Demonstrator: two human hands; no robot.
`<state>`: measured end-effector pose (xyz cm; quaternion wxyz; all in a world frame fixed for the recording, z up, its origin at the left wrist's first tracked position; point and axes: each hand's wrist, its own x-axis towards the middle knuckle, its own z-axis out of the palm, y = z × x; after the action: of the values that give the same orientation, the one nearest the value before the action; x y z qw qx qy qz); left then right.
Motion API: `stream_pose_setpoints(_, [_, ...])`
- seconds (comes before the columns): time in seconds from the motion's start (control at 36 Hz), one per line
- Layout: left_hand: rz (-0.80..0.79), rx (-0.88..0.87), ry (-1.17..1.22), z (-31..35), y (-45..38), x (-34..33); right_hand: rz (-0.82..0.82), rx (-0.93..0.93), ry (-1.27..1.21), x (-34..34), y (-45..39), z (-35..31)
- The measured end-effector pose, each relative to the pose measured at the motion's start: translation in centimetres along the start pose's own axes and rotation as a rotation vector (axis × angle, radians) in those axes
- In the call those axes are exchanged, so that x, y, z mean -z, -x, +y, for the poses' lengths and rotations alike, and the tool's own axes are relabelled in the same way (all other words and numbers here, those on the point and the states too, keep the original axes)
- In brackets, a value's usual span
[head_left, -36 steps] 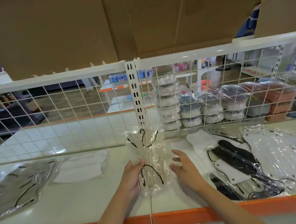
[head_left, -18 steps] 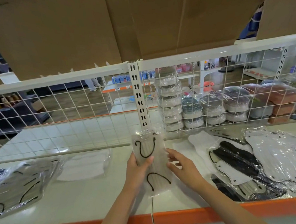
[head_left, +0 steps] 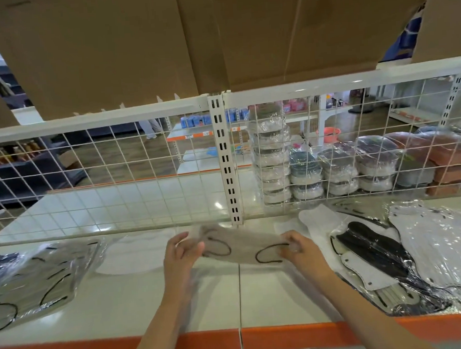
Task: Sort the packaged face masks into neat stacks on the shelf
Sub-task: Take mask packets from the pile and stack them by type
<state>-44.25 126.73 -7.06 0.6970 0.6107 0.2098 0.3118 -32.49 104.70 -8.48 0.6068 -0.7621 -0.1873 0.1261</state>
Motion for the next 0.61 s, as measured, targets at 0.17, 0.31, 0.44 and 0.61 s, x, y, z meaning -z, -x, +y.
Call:
stream_pose_setpoints(0.17, [-0.140,0.090,-0.236,-2.7,1.0,1.0,0.021,-0.084,-0.113,-0.7,0.0,1.3])
stream_pose_setpoints(0.31, [-0.113,0.149,-0.139,-3.0,1.8,1.4,0.078,-0.091,-0.061,-3.1,-0.2,1.6])
stream_pose_setpoints(0.44, [-0.073,0.116,-0.127,-2.5,1.0,4.3,-0.020,-0.082,-0.083,-6.6,-0.4,-0.7])
stream_pose_setpoints(0.61, [0.080,0.134,-0.196,-0.3,-1.1,11.6,-0.290,-0.002,0.158,-13.2,-1.2,-3.9])
